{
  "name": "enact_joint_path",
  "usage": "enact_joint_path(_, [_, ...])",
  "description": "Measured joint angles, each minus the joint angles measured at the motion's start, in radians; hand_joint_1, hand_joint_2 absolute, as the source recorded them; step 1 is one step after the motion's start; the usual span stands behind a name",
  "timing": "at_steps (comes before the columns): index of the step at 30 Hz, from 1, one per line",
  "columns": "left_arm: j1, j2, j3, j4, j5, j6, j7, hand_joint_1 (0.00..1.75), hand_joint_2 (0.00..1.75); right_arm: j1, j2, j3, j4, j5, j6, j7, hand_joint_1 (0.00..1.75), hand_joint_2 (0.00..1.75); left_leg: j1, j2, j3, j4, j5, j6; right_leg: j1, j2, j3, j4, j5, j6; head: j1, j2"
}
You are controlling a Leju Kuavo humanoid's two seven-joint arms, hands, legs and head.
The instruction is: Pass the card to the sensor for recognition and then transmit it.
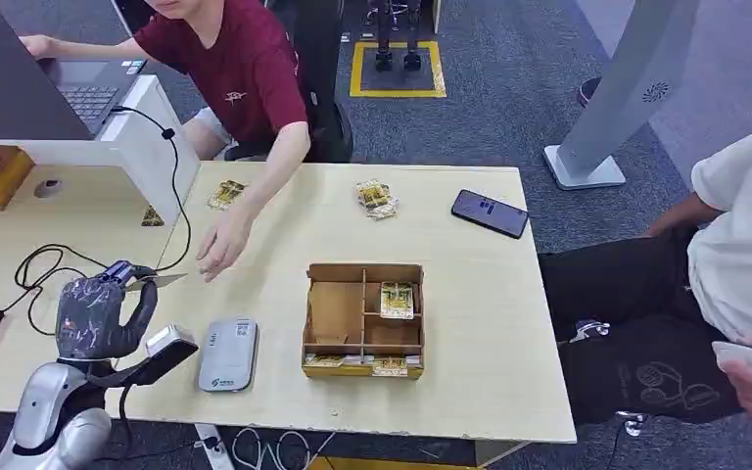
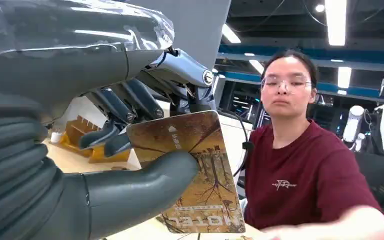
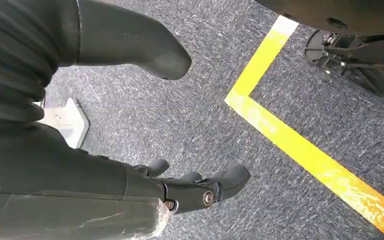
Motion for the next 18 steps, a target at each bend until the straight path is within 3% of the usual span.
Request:
enact_joint_path(5, [0.0, 0.0, 0.0, 0.0, 0.031, -0.008, -0.014, 1.75, 1.75, 0.0, 0.0, 0.002, 0.0, 0.0, -0.005, 0.0, 0.0, 1.75, 0.0, 0.0, 0.0, 0.0, 0.0, 0.0, 0.0, 0.0, 0.0, 0.0, 0.0, 0.0, 0.0, 0.0])
enact_joint_path(7, [-0.001, -0.003, 0.0, -0.001, 0.083, -0.044, -0.016, 1.75, 1.75, 0.0, 0.0, 0.002, 0.0, -0.001, -0.006, 0.0, 0.0, 1.75, 0.0, 0.0, 0.0, 0.0, 0.0, 0.0, 0.0, 0.0, 0.0, 0.0, 0.0, 0.0, 0.0, 0.0])
enact_joint_path(9, [-0.005, -0.007, 0.0, -0.003, 0.144, -0.108, -0.004, 1.75, 1.75, 0.0, 0.0, 0.002, 0.0, -0.003, -0.007, 0.0, 0.0, 1.75, 0.0, 0.0, 0.0, 0.0, 0.0, 0.0, 0.0, 0.0, 0.0, 0.0, 0.0, 0.0, 0.0, 0.0])
enact_joint_path(11, [-0.015, -0.019, 0.0, -0.003, 0.288, -0.26, 0.028, 1.75, 1.75, 0.0, 0.0, 0.002, 0.0, -0.007, -0.009, 0.0, 0.0, 1.75, 0.0, 0.0, 0.0, 0.0, 0.0, 0.0, 0.0, 0.0, 0.0, 0.0, 0.0, 0.0, 0.0, 0.0])
enact_joint_path(14, [-0.025, -0.035, 0.0, -0.01, 0.461, -0.402, 0.083, 1.75, 1.75, 0.001, 0.0, 0.002, 0.0, -0.013, -0.013, 0.003, 0.0, 1.75, 0.0, 0.0, 0.0, 0.0, 0.0, 0.0, 0.0, 0.0, 0.0, 0.0, 0.0, 0.0, 0.0, 0.0])
enact_joint_path(18, [-0.037, -0.042, 0.0, -0.013, 0.533, -0.454, 0.146, 1.75, 1.75, 0.003, 0.0, -0.002, 0.0, -0.024, -0.017, 0.008, 0.0, 1.75, 0.0, 0.0, 0.0, 0.0, 0.0, 0.0, 0.0, 0.0, 0.0, 0.0, 0.0, 0.0, 0.0, 0.0])
